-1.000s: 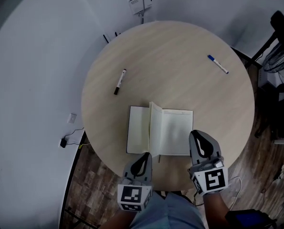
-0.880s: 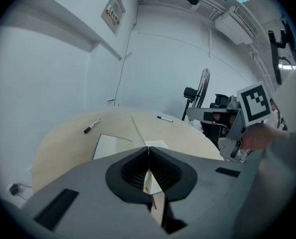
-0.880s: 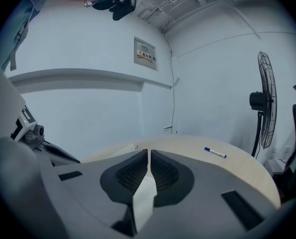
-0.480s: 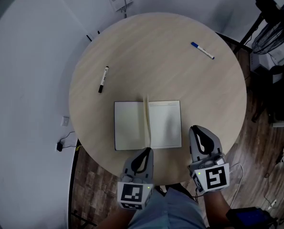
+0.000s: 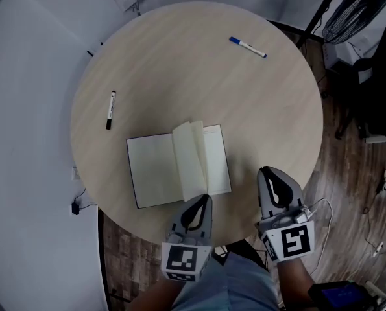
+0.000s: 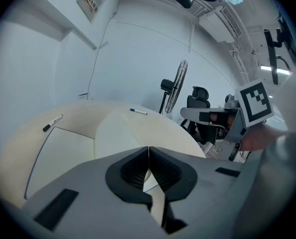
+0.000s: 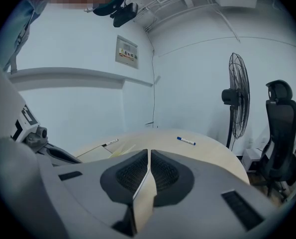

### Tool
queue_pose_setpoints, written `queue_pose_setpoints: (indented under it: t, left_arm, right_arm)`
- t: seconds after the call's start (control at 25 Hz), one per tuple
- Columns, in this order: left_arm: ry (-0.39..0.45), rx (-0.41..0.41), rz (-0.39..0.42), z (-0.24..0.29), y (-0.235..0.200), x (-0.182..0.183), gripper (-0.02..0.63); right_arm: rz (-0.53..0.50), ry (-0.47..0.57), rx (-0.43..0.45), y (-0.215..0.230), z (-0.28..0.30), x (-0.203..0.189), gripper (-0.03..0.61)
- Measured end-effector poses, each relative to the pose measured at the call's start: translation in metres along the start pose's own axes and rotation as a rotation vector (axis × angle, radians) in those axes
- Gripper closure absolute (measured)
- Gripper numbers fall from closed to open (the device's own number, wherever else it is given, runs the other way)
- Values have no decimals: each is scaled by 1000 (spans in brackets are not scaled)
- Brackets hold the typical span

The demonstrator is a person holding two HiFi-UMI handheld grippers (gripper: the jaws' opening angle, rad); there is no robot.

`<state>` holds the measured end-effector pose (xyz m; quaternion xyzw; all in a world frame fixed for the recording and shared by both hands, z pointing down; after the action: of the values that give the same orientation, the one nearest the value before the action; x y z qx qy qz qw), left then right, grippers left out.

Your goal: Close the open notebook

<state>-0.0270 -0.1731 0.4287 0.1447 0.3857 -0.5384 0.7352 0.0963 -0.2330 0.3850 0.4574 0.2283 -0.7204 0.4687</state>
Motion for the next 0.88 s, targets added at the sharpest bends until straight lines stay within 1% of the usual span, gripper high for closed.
queue_pose_setpoints:
  t: [0.08,0.24,0.44,0.68,0.76,0.88]
  left_arm:
    - [-18,-20,8,12,6,-4,592]
    - [-26,-57,8,37,15,-9,592]
    - [-77,-89,15,67,21,-26,592]
    - [-114,-100,15,92,22,-45,592]
    - [-114,-107,15,97,24,-48,591]
    - [-89,-113,21,101,28,-44,591]
  right_arm:
    - [13,-6,-19,10,-2,-8,529]
    - [37,-23,-55,30,-4,-24,529]
    - [65,-56,-91,51,-3,-48,529]
    - [89,-91,-116,62,0,-72,529]
    - [94,-100,-124,64,0,-77,529]
    - [96,-104,-130,66,-2,-81,529]
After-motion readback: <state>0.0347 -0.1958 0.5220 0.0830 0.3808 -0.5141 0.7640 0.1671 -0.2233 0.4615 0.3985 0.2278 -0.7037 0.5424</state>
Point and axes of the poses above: the fingertips, and each gripper's own axes: z forward along the fingers, y to its right, x out of its top, the point moved 1 cm from there along -z, backward along the fingers, and after that the axes turned 9 degrees about -y, right-handed, at the moved point
